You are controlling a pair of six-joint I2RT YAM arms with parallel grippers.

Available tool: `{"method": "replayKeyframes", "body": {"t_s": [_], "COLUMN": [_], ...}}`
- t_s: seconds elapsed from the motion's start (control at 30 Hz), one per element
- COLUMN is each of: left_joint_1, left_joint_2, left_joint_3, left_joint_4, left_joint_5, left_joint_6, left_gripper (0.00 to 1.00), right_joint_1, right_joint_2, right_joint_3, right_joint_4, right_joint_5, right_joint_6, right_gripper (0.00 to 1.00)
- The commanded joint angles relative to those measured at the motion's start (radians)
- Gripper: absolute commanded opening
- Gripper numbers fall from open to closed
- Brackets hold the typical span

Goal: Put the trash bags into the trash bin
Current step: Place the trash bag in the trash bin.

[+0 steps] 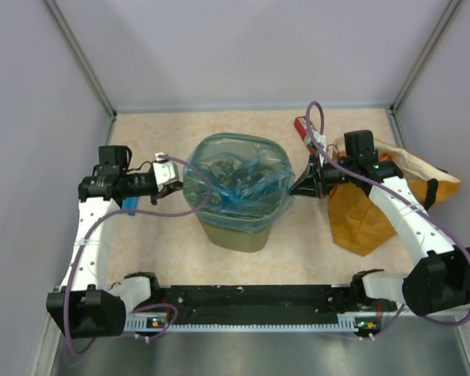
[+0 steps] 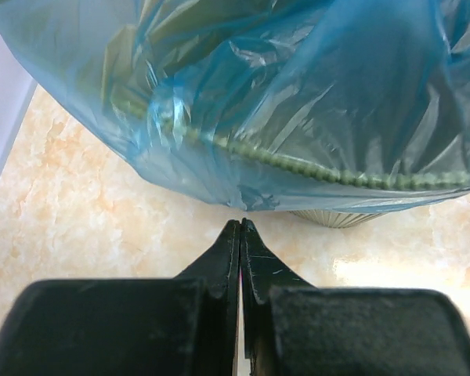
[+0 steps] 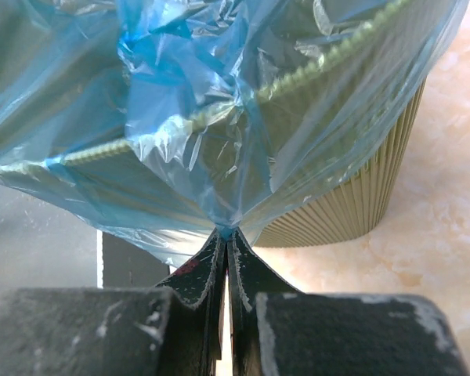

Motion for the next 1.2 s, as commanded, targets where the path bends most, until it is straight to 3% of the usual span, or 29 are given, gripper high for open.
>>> {"method": "replayKeyframes", "body": {"t_s": [0.0, 0.3, 0.4, 0.43, 0.57, 0.7, 0.87, 1.17], "left_joint_1": [0.012, 0.030, 0.077, 0.102, 0.162, 0.165, 0.165, 0.124], "left_joint_2": [-0.004, -0.008, 0.015, 0.032, 0.122, 0.185, 0.204, 0.204], "left_joint_3": [-0.024, -0.010, 0.066, 0.095, 0.221, 0.255, 0.246, 0.218], "left_joint_4": [0.017, 0.044, -0.084, -0.133, -0.383, -0.551, -0.583, -0.583], "left_joint_5": [0.049, 0.076, 0.104, 0.118, 0.173, 0.240, 0.283, 0.352], "left_joint_6": [0.027, -0.010, 0.095, 0.137, 0.350, 0.523, 0.590, 0.606], "left_gripper": [0.00, 0.00, 0.00, 0.06, 0.50, 0.69, 0.82, 0.89], "right_joint_1": [-0.009, -0.010, -0.009, -0.009, 0.004, 0.042, 0.065, 0.099], "right_joint_2": [0.005, -0.010, -0.013, -0.018, -0.033, -0.033, -0.007, 0.054], "right_joint_3": [-0.022, -0.042, -0.029, -0.019, 0.011, 0.060, 0.149, 0.269], "right_joint_4": [0.026, 0.044, 0.044, 0.043, 0.041, 0.040, 0.012, -0.101], "right_joint_5": [0.010, 0.012, 0.025, 0.035, 0.065, 0.092, 0.105, 0.138], "right_joint_6": [-0.042, -0.040, -0.031, -0.027, -0.010, 0.013, 0.036, -0.019], "right_gripper": [0.00, 0.00, 0.00, 0.00, 0.00, 0.00, 0.00, 0.00]}}
